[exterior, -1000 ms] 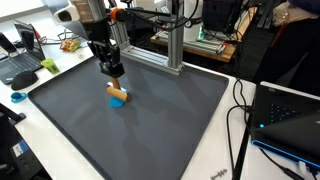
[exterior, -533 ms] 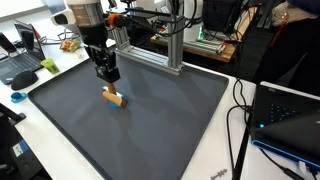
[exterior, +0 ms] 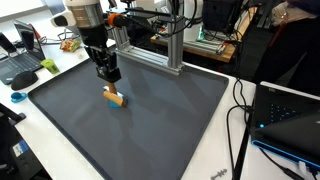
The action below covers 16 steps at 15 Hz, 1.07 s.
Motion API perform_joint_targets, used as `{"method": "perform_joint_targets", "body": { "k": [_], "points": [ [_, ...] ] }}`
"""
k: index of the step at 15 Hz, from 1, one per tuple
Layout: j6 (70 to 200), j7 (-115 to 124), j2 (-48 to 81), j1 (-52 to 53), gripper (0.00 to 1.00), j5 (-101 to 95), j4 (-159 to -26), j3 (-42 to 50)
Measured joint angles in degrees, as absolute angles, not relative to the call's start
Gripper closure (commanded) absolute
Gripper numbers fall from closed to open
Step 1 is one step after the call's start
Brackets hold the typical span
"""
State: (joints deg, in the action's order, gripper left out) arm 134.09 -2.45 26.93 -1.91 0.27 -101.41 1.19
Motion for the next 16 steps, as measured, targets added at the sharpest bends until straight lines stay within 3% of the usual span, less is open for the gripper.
{"method": "perform_joint_targets", "body": {
  "k": [7, 16],
  "points": [
    [130.4, -2.7, 27.0, -1.8, 0.78, -0.2, -100.6, 1.2],
    [134.5, 0.2, 27.7, -1.7, 0.78, -0.1, -100.3, 1.2]
  ]
}}
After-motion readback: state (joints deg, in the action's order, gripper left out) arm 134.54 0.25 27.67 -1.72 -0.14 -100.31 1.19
